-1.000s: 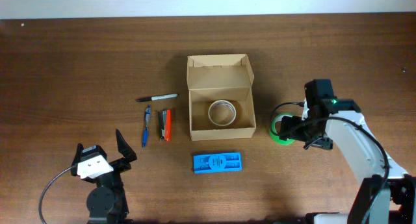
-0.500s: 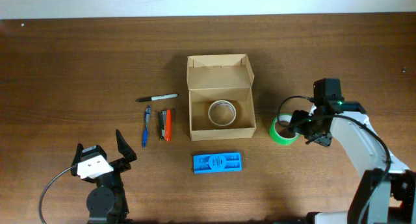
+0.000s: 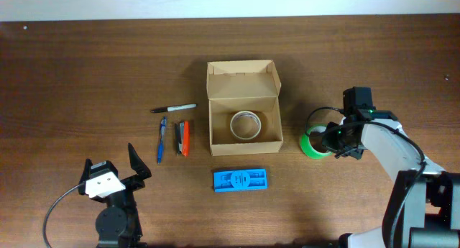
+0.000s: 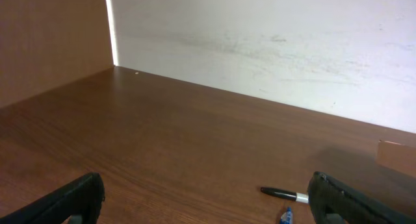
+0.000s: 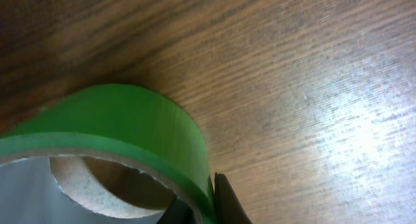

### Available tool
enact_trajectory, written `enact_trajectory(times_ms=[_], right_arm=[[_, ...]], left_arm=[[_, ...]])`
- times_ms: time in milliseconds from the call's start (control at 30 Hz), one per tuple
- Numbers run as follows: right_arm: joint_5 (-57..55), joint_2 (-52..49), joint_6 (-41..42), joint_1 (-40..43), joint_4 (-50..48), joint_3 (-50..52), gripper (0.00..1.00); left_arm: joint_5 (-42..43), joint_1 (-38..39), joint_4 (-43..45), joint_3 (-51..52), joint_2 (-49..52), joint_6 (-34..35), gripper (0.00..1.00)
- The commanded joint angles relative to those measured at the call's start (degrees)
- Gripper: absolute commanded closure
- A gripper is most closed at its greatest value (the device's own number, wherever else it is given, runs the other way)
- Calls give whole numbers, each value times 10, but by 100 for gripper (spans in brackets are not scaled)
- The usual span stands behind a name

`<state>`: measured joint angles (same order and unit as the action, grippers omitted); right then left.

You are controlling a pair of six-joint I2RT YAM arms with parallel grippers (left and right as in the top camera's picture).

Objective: Pack container
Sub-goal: 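Move the right gripper to the green tape roll and grasp its rim, then lift the green tape into the box onto the clear tape and release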

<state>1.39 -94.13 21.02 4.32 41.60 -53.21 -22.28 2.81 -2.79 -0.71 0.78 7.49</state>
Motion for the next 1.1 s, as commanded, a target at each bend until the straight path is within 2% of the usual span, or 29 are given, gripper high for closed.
enact_trajectory(times_ms=[0, 67, 200, 367, 500, 700, 1067], right_arm=[[1, 40, -33, 2, 27, -50, 96], [2, 71, -78, 1, 49, -86, 96], [71, 136, -265, -16, 74, -166, 96], [93, 148, -376, -69, 103, -259, 96], [99, 121, -407, -139, 96, -304, 97], [136, 73, -422, -197, 51, -310, 96], [225, -17, -461, -205, -1, -310, 96]], left_arm=[[6, -3, -3, 2, -4, -3, 0], [6, -3, -3, 2, -4, -3, 0], [6, -3, -3, 2, -4, -3, 0], [6, -3, -3, 2, -4, -3, 0], [6, -3, -3, 2, -4, -3, 0], [6, -3, -3, 2, -4, -3, 0], [6, -3, -3, 2, -4, -3, 0]])
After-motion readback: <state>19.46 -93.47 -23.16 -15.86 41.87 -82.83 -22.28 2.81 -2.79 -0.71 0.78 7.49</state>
